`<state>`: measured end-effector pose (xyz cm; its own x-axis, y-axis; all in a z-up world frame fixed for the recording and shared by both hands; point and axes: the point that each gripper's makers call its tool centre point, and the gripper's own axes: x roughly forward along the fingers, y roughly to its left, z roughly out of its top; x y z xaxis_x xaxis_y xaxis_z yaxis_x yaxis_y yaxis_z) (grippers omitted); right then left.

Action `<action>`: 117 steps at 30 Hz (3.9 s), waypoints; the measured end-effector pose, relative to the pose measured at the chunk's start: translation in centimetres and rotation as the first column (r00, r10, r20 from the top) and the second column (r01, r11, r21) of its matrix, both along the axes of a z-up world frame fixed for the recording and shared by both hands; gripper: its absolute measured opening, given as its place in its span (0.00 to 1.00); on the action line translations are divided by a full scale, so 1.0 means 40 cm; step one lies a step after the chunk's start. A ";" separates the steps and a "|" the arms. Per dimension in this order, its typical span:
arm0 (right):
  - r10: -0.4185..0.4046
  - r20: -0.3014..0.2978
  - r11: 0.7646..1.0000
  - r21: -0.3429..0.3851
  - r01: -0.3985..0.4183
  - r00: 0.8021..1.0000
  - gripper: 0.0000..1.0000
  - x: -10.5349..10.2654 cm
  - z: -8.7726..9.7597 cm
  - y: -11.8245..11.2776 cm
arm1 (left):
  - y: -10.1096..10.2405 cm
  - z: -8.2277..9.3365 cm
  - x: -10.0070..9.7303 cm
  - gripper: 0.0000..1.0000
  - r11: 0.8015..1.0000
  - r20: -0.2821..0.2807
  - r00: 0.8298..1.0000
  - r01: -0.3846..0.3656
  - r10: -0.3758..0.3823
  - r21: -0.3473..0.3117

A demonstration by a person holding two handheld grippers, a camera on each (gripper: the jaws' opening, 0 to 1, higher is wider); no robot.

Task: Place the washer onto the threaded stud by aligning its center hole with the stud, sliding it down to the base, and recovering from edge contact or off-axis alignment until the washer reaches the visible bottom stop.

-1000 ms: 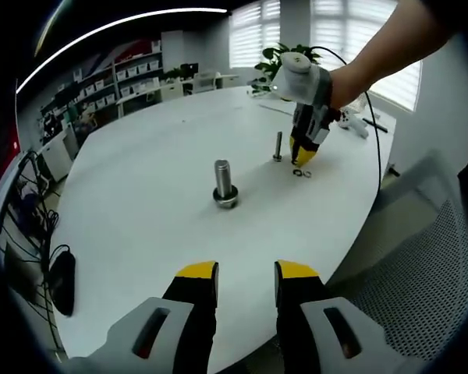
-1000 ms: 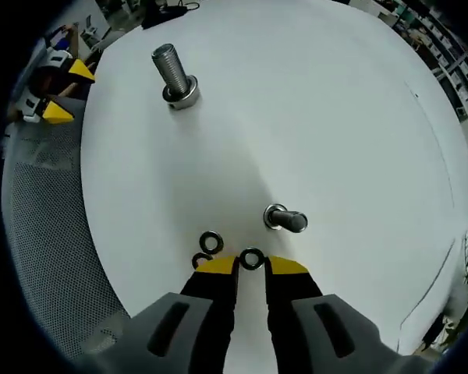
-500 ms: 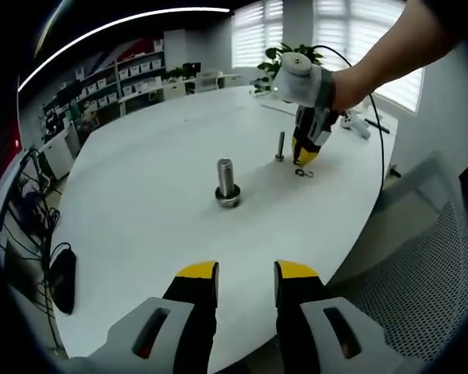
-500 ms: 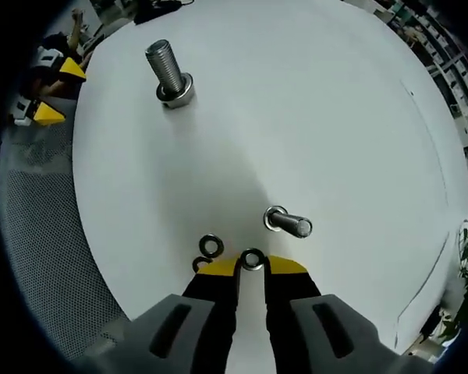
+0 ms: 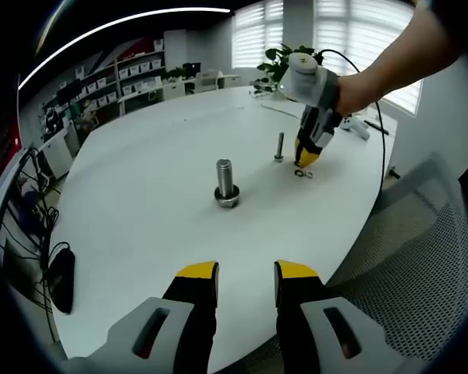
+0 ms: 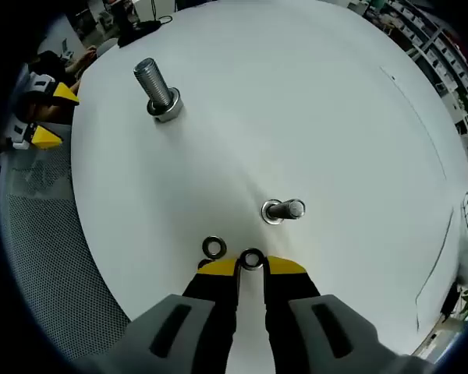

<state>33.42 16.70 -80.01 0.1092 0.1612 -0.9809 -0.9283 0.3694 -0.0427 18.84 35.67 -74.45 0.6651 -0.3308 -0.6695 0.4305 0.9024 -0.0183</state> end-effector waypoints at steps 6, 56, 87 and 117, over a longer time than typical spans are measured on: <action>-0.007 0.019 1.000 0.023 0.007 1.000 0.14 0.001 0.022 0.000 | -0.006 0.002 0.000 0.27 1.000 0.005 1.000 0.013 -0.013 -0.002; 0.099 0.155 0.987 0.112 -0.117 0.983 0.14 0.111 0.238 0.088 | -0.005 0.009 0.002 0.26 0.999 0.011 1.000 0.005 -0.005 -0.033; 0.197 0.077 0.980 0.010 -0.198 0.977 0.14 0.072 0.170 0.073 | -0.005 0.016 0.003 0.26 0.999 0.024 1.000 0.009 -0.008 -0.036; 0.164 0.018 0.986 -0.012 -0.164 0.986 0.14 0.077 0.082 0.082 | -0.009 0.009 -0.001 0.26 0.999 0.012 1.000 0.018 -0.018 -0.030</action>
<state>36.49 20.00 -76.72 0.1007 0.1685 -0.9806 -0.9752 0.2118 -0.0637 18.80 35.30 -74.08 0.6667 -0.3628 -0.6511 0.4472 0.8935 -0.0400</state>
